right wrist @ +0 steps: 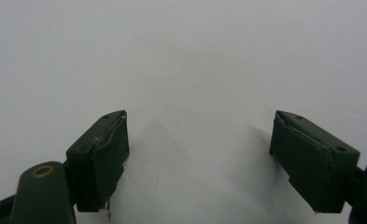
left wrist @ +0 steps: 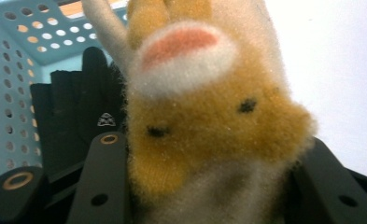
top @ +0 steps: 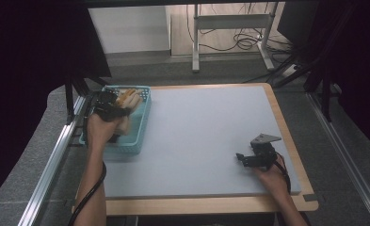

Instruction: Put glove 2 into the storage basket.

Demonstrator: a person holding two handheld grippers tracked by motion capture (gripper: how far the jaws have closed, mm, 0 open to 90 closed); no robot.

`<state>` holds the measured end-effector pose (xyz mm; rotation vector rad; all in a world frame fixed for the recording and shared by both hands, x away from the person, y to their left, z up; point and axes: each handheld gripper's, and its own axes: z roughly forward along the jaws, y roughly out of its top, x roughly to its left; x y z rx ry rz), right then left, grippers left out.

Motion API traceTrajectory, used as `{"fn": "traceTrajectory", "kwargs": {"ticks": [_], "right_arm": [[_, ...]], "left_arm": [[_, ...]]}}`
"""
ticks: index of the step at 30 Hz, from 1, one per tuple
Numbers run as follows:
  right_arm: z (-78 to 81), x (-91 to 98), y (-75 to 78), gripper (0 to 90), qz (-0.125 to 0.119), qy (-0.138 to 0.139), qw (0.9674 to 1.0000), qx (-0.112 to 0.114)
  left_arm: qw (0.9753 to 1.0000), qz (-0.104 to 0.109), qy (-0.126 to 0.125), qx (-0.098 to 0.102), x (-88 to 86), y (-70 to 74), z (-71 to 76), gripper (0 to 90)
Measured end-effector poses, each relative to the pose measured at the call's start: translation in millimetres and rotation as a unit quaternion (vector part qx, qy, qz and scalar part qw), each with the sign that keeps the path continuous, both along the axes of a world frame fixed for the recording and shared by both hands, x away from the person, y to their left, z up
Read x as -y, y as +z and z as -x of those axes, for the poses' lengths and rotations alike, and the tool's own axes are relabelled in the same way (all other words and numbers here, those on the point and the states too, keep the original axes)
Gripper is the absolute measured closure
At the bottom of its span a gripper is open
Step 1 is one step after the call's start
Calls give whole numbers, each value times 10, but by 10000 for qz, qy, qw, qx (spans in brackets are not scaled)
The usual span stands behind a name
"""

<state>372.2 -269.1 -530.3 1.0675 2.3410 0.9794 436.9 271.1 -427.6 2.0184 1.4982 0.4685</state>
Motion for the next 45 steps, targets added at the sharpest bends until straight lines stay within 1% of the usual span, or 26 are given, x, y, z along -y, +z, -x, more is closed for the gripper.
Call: {"fn": "traceTrajectory", "kwargs": {"ticks": [5,7,9,12,14,18,23,24,25,26,28,29,30,31,33,34,36,37,39,40,41,43,45], "right_arm": [[0,0,0,193,-3,-1,10000,-1],[0,0,0,193,-3,-2,10000,0],[-1,0,0,193,-3,0,10000,0],[0,0,0,193,-4,-1,10000,0],[0,0,0,193,-4,-2,10000,0],[0,0,0,193,-6,-1,10000,0],[-1,0,0,193,-7,0,10000,1],[0,0,0,193,-6,-1,10000,0],[0,0,0,193,-7,0,10000,0],[0,0,0,193,-6,0,10000,1],[0,0,0,193,-7,0,10000,0],[0,0,0,193,-7,0,10000,0],[-1,0,0,193,-8,0,10000,-1],[0,0,0,193,-8,0,10000,-1],[0,0,0,193,-7,-1,10000,-1],[-1,0,0,193,-6,1,10000,1],[0,0,0,193,-5,0,10000,0],[0,0,0,193,-4,0,10000,0],[0,0,0,193,-4,0,10000,0],[0,0,0,193,-4,0,10000,0],[0,0,0,193,-4,0,10000,-1],[0,0,0,193,-4,0,10000,0],[0,0,0,193,-3,0,10000,1]], "left_arm": [[9997,-185,78,-140,-45,-133,-104,523],[9996,-149,91,-215,-40,-187,-149,521],[9994,-168,87,-297,-6,-241,-197,520],[9987,-259,42,-427,66,-330,-281,515],[9980,-327,36,-531,109,-394,-342,512],[9958,-441,53,-807,159,-534,-457,507],[9930,-354,28,-1123,175,-693,-564,480],[9922,-313,4,-1204,179,-722,-581,461],[9914,-297,27,-1276,191,-750,-596,410],[9905,-356,35,-1326,201,-767,-605,366],[9895,-473,35,-1363,204,-769,-617,232],[9900,-479,122,-1321,199,-754,-613,208],[9905,-435,139,-1297,181,-724,-609,144],[9913,-285,152,-1275,168,-683,-594,83],[9934,-196,97,-1130,141,-578,-553,80],[9942,-215,69,-1047,129,-521,-532,75],[9959,-136,-28,-894,105,-415,-484,77],[9967,-67,-34,-805,92,-367,-459,85],[9980,-13,-9,-633,51,-288,-414,110],[9985,13,21,-553,30,-266,-393,132],[9987,3,70,-502,9,-255,-376,174],[9988,-105,189,-443,-31,-261,-348,316],[9983,-258,335,-410,-65,-290,-331,489]]}}
